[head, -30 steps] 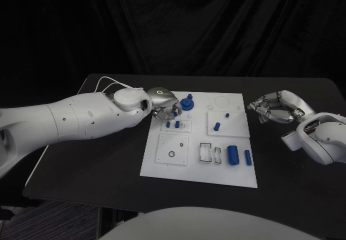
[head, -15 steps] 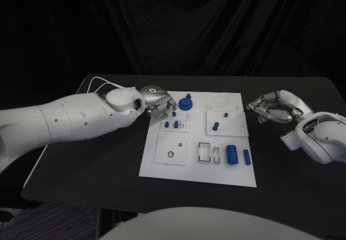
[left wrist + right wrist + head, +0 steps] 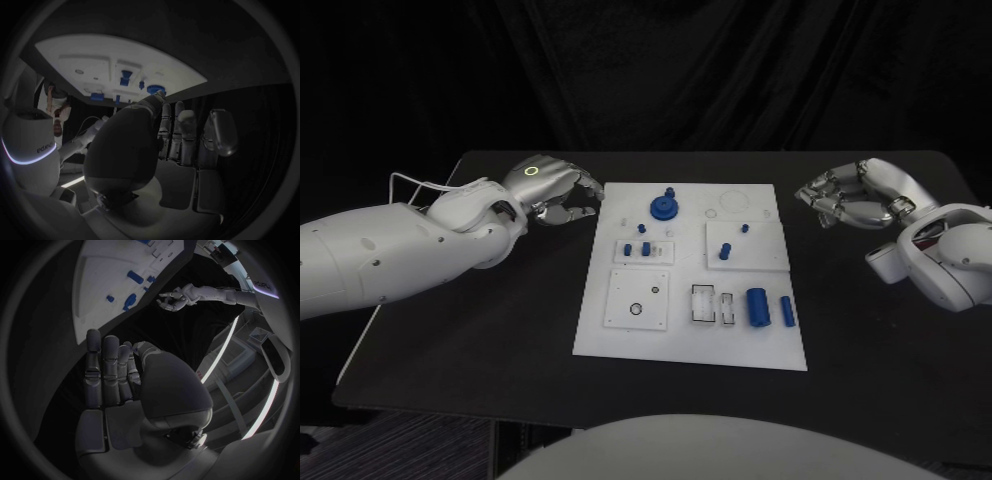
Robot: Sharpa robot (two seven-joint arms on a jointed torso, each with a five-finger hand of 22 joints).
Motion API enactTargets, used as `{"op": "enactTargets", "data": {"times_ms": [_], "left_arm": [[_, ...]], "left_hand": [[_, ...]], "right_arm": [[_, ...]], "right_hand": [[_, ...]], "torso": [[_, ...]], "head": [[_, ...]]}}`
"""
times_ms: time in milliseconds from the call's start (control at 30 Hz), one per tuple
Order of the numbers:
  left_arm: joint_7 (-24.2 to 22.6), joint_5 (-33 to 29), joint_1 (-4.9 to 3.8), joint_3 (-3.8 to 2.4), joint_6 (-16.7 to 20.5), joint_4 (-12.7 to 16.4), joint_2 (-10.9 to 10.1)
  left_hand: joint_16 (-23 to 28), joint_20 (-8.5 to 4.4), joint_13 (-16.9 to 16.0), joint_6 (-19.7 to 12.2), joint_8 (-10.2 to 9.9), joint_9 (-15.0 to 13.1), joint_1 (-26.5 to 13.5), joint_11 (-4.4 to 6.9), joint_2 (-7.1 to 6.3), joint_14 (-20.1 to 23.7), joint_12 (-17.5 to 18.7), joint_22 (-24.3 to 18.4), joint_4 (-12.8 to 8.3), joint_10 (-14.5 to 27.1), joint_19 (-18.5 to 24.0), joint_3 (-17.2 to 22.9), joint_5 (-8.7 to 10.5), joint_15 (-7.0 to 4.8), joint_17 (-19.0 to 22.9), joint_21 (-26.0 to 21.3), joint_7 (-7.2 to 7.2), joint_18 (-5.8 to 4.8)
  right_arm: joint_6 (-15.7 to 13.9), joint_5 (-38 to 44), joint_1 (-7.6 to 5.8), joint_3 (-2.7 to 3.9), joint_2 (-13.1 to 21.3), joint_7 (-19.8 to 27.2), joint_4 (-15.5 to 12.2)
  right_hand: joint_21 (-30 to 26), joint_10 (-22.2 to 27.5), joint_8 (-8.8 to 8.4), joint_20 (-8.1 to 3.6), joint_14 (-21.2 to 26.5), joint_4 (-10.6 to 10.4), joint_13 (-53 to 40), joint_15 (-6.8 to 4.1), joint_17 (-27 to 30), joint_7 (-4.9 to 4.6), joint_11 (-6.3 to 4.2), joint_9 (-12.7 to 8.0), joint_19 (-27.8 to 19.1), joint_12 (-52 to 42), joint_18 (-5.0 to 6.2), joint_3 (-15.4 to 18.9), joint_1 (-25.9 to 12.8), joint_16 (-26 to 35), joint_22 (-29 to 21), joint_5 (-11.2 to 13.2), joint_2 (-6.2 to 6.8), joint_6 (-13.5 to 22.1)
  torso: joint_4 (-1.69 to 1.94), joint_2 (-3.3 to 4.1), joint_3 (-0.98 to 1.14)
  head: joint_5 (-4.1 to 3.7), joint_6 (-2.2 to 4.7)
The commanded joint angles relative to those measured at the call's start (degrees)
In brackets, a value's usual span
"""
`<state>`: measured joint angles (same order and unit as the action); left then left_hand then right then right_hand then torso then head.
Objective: Assemble the parts on the task board
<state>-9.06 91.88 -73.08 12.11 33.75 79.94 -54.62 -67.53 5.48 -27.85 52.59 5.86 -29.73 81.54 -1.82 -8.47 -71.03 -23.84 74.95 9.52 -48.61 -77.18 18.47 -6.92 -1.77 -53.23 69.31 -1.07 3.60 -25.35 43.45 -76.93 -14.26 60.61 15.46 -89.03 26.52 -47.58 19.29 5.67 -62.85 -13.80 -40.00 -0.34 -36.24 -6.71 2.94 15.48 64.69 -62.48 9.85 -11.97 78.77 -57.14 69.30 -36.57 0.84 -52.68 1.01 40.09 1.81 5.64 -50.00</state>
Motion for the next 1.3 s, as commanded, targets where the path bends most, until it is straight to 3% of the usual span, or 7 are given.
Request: {"op": "enactTargets", "data": {"times_ms": [33,133,300,533,633,900,1300], "left_arm": [[-12.14,-27.37,0.09,-0.02,0.89,2.51,-1.63],[-19.29,-46.36,0.09,-0.02,-7.58,3.69,-2.38],[-28.53,-68.42,1.10,-0.02,-18.92,4.51,-2.24],[-36.34,-87.87,4.06,-0.02,-29.45,6.99,-2.17],[-37.46,-90.65,4.52,-0.02,-31.42,7.70,-2.17],[-39.50,-93.72,5.05,-0.03,-34.61,9.60,-2.79],[-39.89,-94.26,5.27,-0.02,-36.35,10.04,-2.85]], "left_hand": [[8.10,0.15,-0.76,0.56,-0.44,0.48,1.47,-1.28,0.08,9.30,-1.06,6.00,0.67,3.87,6.02,0.39,-1.25,1.10,9.77,-9.39,1.26,2.70],[15.94,1.89,-2.43,1.62,0.36,-0.10,4.26,-3.59,3.10,24.32,-3.11,-0.35,-0.01,13.02,26.12,-0.07,-9.85,4.22,14.64,-34.09,6.03,5.25],[19.90,3.73,-4.65,-0.84,0.95,-1.34,3.46,-7.78,7.71,37.28,-9.21,-0.33,0.48,18.59,39.73,-3.18,-17.78,8.67,16.49,-41.18,5.28,2.50],[28.56,4.81,-0.80,-6.71,-1.27,0.14,0.03,-9.48,11.36,48.40,-11.95,-7.15,5.81,24.41,49.63,-7.85,-19.70,11.27,25.84,-53.03,6.28,1.20],[30.87,5.12,1.97,-8.51,-2.03,2.54,-1.05,-9.08,11.80,50.94,-11.31,-10.96,6.96,26.40,51.63,-9.45,-20.60,11.39,29.14,-57.36,7.99,1.43],[44.30,6.71,14.53,-19.63,-2.53,14.83,-5.85,-4.97,15.08,60.14,-5.19,-24.49,6.89,33.89,58.92,-16.24,-22.14,11.13,43.67,-65.89,7.48,3.44],[63.26,8.38,25.54,-31.36,-3.49,25.48,-7.76,-0.09,18.73,70.42,6.07,-61.89,6.70,43.48,75.77,-27.27,-14.78,8.24,52.42,-68.04,3.65,6.66]], "right_arm": [[3.22,2.11,-2.36,0.08,0.53,-2.60,-0.55],[6.53,4.70,-4.86,0.08,0.23,-4.59,-0.67],[10.44,16.81,-7.33,0.08,-1.85,-8.08,-0.32],[12.74,34.14,-7.21,0.08,-7.08,-12.54,1.89],[11.69,38.37,-6.34,0.08,-7.93,-13.38,2.16],[7.76,44.49,-3.90,0.08,-10.51,-15.19,3.67],[5.51,45.22,-1.87,0.08,-10.72,-14.81,4.70]], "right_hand": [[-0.44,3.49,-1.28,0.50,0.50,0.62,1.80,0.44,0.04,-0.77,0.73,-0.46,-0.51,2.95,0.39,0.02,0.17,0.19,0.17,-0.13,1.59,1.34],[-0.60,4.77,-2.17,0.82,1.18,1.40,2.88,0.89,0.71,-1.39,1.27,-0.79,-0.69,4.99,0.34,-0.02,0.49,0.64,0.32,-0.36,2.64,2.35],[-1.72,8.92,-4.08,1.66,4.53,4.29,6.23,1.93,0.92,-1.48,2.30,-1.50,-3.04,11.20,0.21,-0.64,1.25,1.76,0.88,-0.78,4.94,3.98],[-1.12,14.14,-6.53,2.36,5.63,8.19,9.71,2.70,-0.12,-0.25,3.99,-1.75,-4.02,17.36,0.34,-1.90,2.26,-0.21,3.27,5.99,5.48,5.01],[-0.44,14.46,-7.52,2.35,5.91,9.36,11.34,2.98,-0.49,0.04,4.24,-1.86,-3.98,19.34,0.52,-7.51,3.19,-1.22,4.90,19.70,5.85,5.06],[3.59,10.22,-8.63,2.69,-1.12,9.97,13.94,3.01,-7.51,0.55,4.07,-1.47,-0.21,20.93,0.02,-13.82,-0.44,-7.95,7.52,21.56,9.20,4.12],[4.01,9.82,-10.13,2.74,-2.17,8.35,15.32,2.86,-7.23,1.38,3.77,-1.40,1.31,22.53,-0.05,-9.36,-4.28,-8.28,7.42,22.44,9.98,3.75]], "torso": [[-0.16,0.08,-0.10],[-0.04,0.05,-0.19],[-0.13,0.11,-0.24],[0.39,0.10,-1.02],[0.79,0.19,-1.48],[3.07,0.76,-3.40],[4.13,1.39,-4.22]], "head": [[-0.33,0.00],[-0.94,0.00],[-1.25,0.00],[-2.22,0.00],[-2.46,0.00],[-5.24,0.93],[-6.40,2.16]]}}
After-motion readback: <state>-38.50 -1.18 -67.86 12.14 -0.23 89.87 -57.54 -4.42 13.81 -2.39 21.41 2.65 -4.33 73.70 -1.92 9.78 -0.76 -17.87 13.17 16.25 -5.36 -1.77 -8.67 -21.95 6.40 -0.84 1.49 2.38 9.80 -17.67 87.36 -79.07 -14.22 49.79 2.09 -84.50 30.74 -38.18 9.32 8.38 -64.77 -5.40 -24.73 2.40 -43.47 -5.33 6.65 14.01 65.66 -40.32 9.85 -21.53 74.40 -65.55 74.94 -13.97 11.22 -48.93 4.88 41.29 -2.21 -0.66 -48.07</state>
